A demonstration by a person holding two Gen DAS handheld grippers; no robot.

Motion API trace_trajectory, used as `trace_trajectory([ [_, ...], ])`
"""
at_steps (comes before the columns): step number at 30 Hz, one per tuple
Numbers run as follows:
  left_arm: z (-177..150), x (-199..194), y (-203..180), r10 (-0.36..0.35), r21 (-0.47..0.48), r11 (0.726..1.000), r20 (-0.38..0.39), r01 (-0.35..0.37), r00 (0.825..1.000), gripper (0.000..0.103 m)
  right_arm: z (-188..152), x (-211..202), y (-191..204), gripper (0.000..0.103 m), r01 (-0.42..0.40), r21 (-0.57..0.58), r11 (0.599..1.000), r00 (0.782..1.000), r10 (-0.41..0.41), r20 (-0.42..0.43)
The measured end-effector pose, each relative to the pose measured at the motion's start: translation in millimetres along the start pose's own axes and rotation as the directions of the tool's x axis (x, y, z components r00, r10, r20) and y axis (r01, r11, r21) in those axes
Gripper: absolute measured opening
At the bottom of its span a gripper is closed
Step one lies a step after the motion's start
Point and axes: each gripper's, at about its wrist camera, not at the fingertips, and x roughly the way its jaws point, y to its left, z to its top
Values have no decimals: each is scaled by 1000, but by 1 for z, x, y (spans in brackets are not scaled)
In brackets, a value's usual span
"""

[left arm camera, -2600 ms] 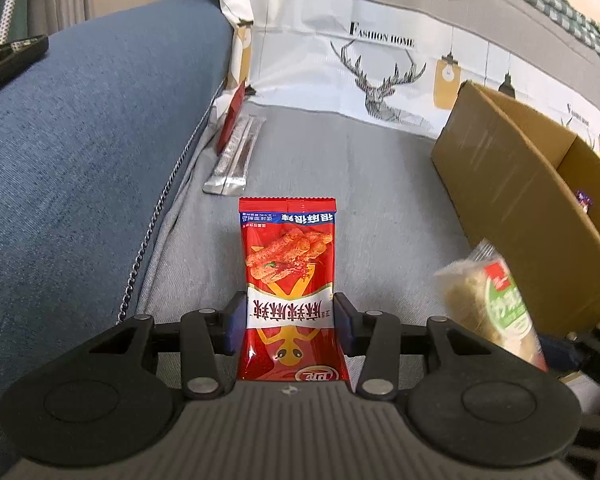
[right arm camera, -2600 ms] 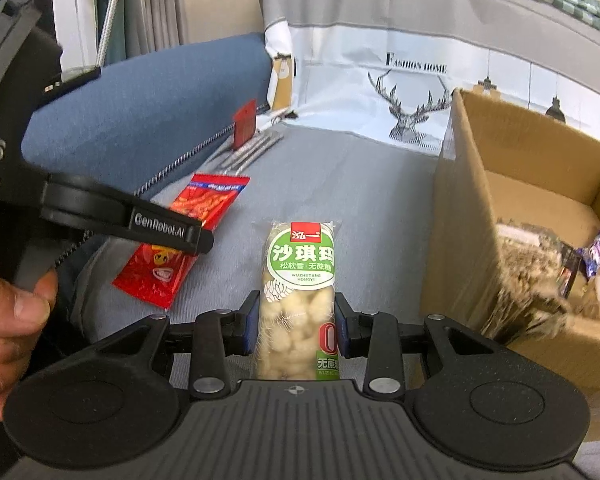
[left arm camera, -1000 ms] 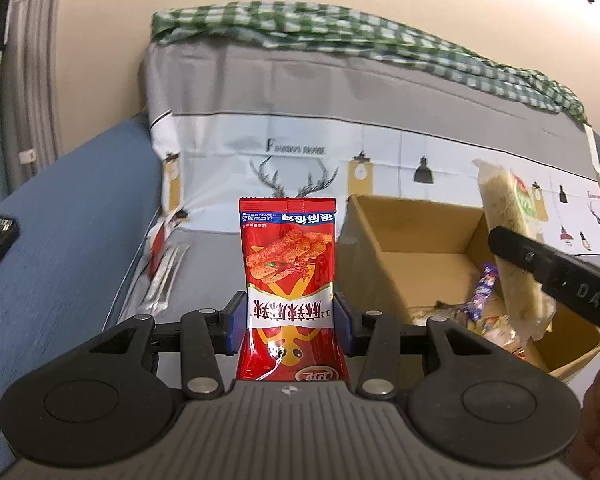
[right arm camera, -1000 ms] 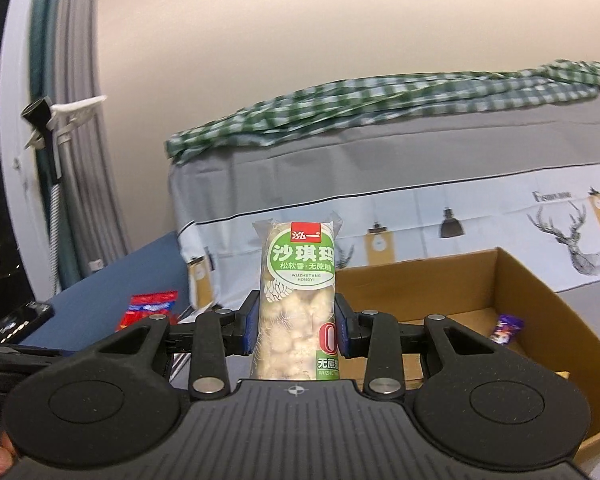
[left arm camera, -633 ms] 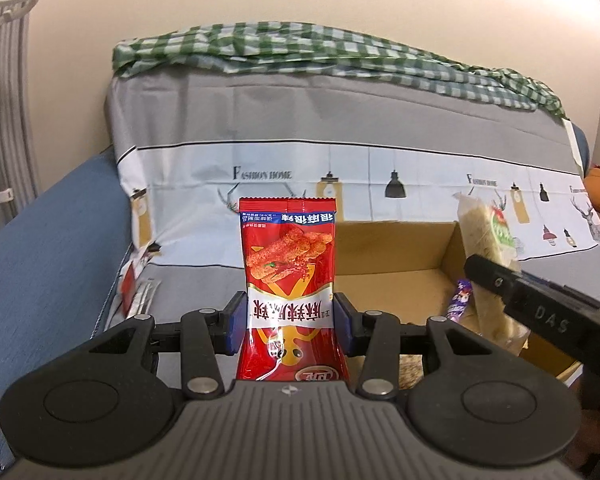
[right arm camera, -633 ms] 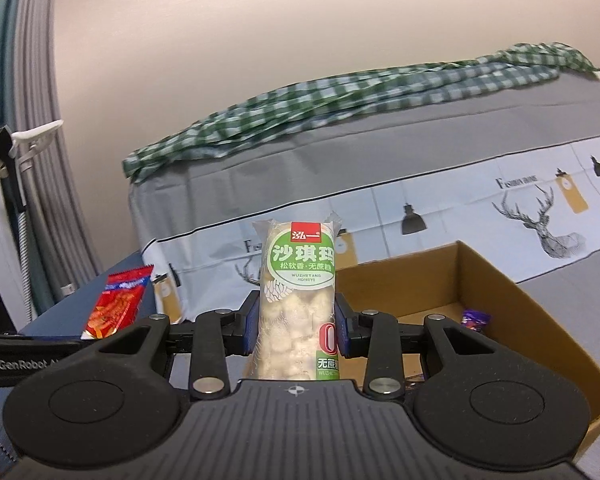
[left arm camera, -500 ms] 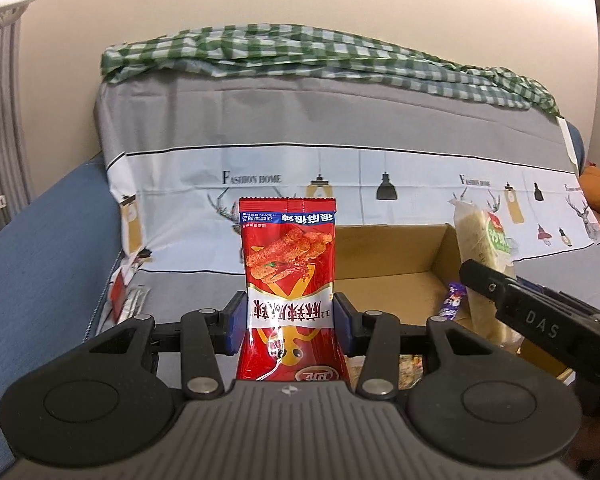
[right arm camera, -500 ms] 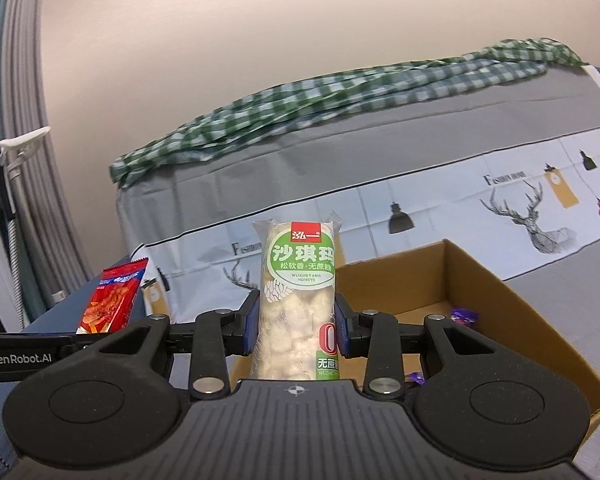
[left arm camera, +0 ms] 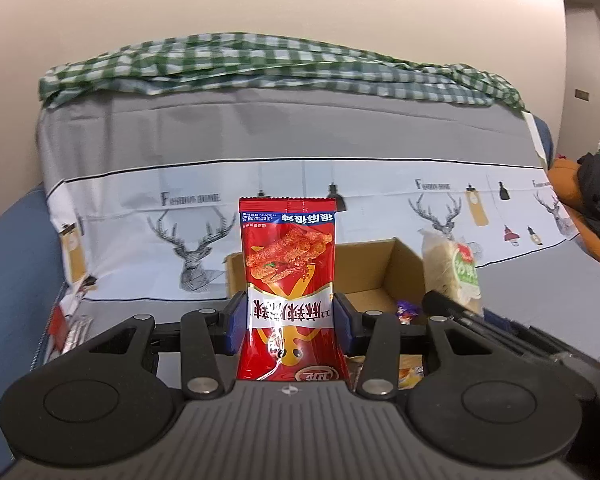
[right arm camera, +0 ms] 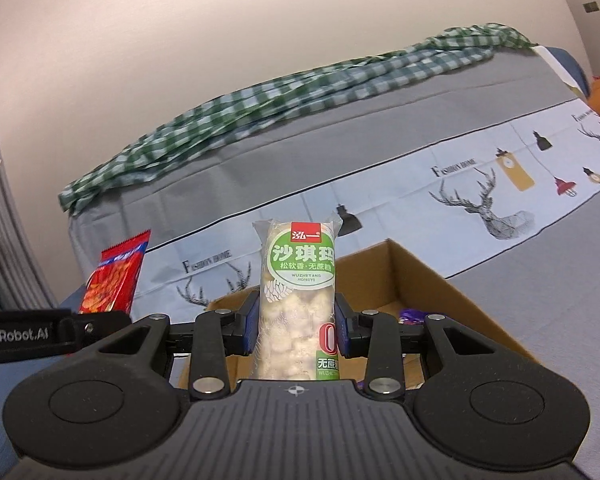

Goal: Organize snacks
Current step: 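Open both grippers to drop the red packet and white bar into the box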

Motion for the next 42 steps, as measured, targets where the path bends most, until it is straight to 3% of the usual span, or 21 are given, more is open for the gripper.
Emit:
trace_trajectory([
  [9,13,21,-29,-54,30,998,8,53,999,49,3,2,-13,38,34,35,999,999,-34,8],
  [17,36,34,-33,-81,-18,997,24,81,996,49,3,3,-19,38,37,45,998,999,-37,7],
  [19,41,39,-33,-117,-31,993,12,118,993,54,2,5,-18,39,40,37,999,999,-40,4],
  [20,42,40,-33,-128,-29,991,6,129,992,70,2,5,-16,41,47,32,998,999,-47,3],
  [21,42,40,-33,-124,-23,992,8,124,992,85,1,7,-15,56,62,27,998,998,-62,-1],
  [23,39,36,-32,-106,-6,994,26,107,994,87,-1,9,-13,83,89,22,996,996,-89,-11],
  [25,32,31,-28,-96,4,995,38,96,995,86,-4,11,-11,84,96,10,995,995,-96,-16],
  [31,-11,-1,7,-94,-8,995,100,95,991,76,-13,13,-1,84,93,-56,994,995,-95,-35],
  [35,-47,-23,46,-98,-31,994,71,100,993,71,-21,12,12,84,82,-105,991,995,-87,-48],
  [37,-64,-29,70,-113,-57,992,56,116,992,62,-25,9,20,84,67,-139,988,996,-74,-46],
  [40,-89,-30,100,-93,-34,995,31,94,995,33,-33,1,35,81,42,-195,980,998,-48,-27],
  [41,-97,-30,109,-91,-25,995,26,92,996,20,-35,-3,39,74,34,-209,977,999,-38,-18],
  [42,-106,-30,118,-92,-22,996,20,92,996,16,-38,-8,44,67,18,-220,975,1000,-22,-12],
])
